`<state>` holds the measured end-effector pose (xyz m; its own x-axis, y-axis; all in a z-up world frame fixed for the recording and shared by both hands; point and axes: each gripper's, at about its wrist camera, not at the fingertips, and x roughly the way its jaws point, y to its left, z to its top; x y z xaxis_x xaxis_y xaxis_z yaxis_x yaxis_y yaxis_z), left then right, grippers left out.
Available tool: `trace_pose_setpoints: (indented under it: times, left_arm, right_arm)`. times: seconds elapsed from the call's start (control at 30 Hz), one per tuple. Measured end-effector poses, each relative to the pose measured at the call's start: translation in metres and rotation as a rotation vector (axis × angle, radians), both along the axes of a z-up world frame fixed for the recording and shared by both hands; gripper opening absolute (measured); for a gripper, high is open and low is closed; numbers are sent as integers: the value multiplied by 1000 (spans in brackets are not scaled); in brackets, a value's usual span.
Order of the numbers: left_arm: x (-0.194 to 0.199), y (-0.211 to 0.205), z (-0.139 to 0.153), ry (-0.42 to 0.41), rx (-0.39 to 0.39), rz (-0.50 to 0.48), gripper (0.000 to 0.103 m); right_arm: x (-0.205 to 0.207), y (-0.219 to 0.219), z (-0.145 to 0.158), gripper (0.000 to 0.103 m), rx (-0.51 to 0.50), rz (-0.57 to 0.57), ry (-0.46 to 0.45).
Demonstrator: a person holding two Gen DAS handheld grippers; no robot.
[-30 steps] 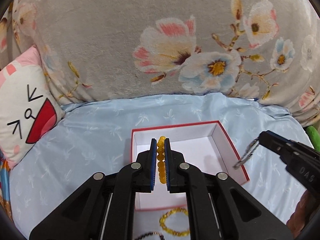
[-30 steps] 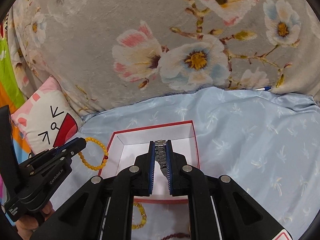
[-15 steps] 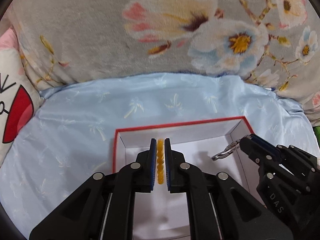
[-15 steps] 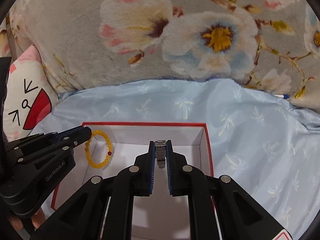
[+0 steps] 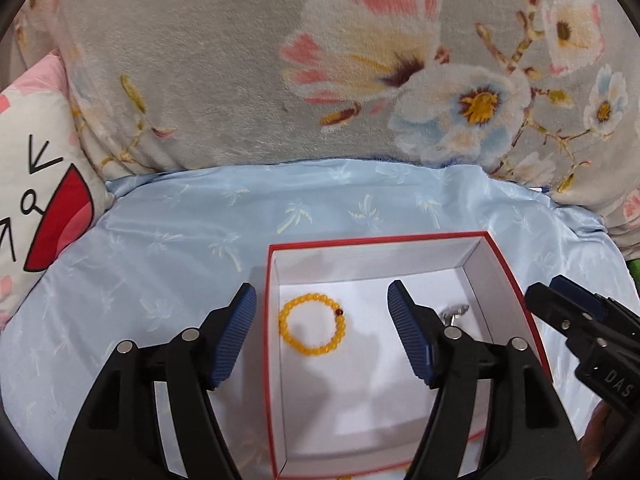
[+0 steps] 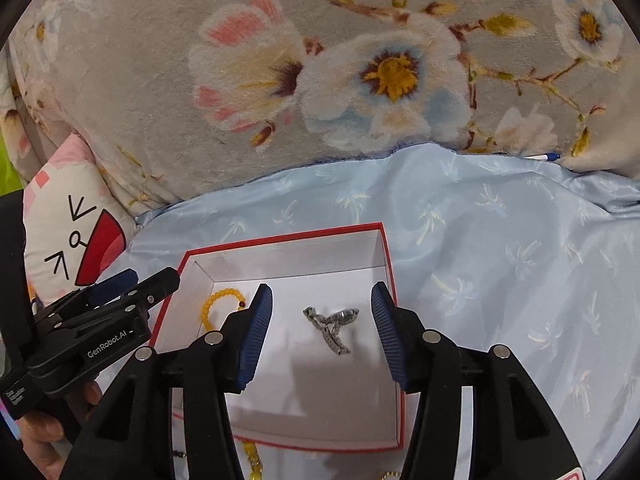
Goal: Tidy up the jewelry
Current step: 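Open the right tool to drop the watch while the left tool drops the orange bracelet, then move both open tools back toward the remaining bracelets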
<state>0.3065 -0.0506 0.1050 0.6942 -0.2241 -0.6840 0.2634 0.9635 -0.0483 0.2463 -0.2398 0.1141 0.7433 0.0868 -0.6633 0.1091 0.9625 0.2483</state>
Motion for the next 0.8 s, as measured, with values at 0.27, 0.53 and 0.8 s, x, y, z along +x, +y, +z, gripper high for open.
trace_pose_setpoints:
  times: [0.27, 0.53, 0.8]
  left_arm:
    - [-84, 28, -3, -36, 2, -3, 73]
    - [-149, 50, -40, 6, 26, 14, 81]
    - [-164, 43, -72, 40, 80, 43, 89]
  right_arm:
    - [-87, 10, -13, 52, 6, 19, 3]
    - [-162, 6, -51, 52, 26, -35, 83]
    - [-184, 4, -74, 52, -58, -78, 135]
